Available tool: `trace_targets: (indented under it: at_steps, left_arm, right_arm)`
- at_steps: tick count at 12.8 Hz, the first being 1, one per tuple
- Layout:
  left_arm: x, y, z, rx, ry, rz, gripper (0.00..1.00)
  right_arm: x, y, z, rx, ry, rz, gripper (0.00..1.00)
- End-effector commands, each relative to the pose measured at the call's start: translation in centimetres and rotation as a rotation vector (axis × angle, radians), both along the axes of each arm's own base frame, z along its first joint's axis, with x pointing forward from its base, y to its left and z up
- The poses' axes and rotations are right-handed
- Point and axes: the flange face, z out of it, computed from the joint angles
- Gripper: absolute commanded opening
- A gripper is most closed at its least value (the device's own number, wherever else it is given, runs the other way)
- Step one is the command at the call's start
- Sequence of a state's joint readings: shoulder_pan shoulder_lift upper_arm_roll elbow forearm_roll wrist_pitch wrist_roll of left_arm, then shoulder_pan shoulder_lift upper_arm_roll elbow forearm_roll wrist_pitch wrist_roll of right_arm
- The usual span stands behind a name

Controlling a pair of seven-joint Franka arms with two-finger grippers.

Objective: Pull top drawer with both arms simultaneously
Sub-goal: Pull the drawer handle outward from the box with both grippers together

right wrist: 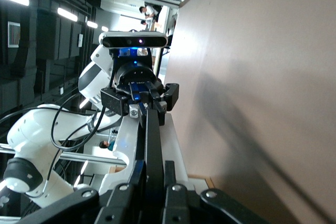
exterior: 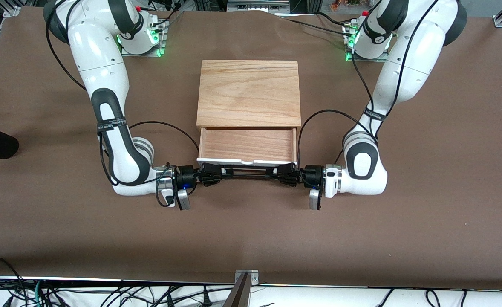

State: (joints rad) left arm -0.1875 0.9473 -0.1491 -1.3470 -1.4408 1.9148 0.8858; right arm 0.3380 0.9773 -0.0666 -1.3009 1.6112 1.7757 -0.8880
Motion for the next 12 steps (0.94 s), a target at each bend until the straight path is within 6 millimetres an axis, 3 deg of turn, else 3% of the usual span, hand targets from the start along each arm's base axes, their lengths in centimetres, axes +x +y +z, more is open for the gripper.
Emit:
trace_targets:
  at_steps: [1, 7, 9, 10, 11, 12]
  left_arm:
    - [4.57, 2.94, -0.75, 0.047, -0.027, 0.116, 0.09]
    - [5.24, 3.26, -0.92, 0.062, -0.037, 0.142, 0.1]
    - [5.12, 3.27, -1.14, 0.065, -0.033, 0.141, 0.2]
    - [5.06, 3.2, -1.19, 0.064, -0.033, 0.14, 0.43]
    - [4.91, 2.87, -1.26, 0.064, -0.034, 0.134, 0.58]
    - [4.93, 2.86, -1.15, 0.064, -0.036, 0.134, 0.63]
  right_arm:
    - [0.81, 0.19, 0.73, 0.044, 0.051, -0.052, 0.0]
    - [0.81, 0.23, 0.49, 0.046, 0.05, -0.049, 0.0]
    - [0.8, 0.22, 0.54, 0.046, 0.052, -0.049, 0.0]
    - [0.78, 0.24, 0.55, 0.047, 0.054, -0.048, 0.19]
    - [0.73, 0.19, 0.4, 0.045, 0.056, -0.049, 0.78]
    - [0.69, 0.3, 0.56, 0.048, 0.031, -0.045, 1.0]
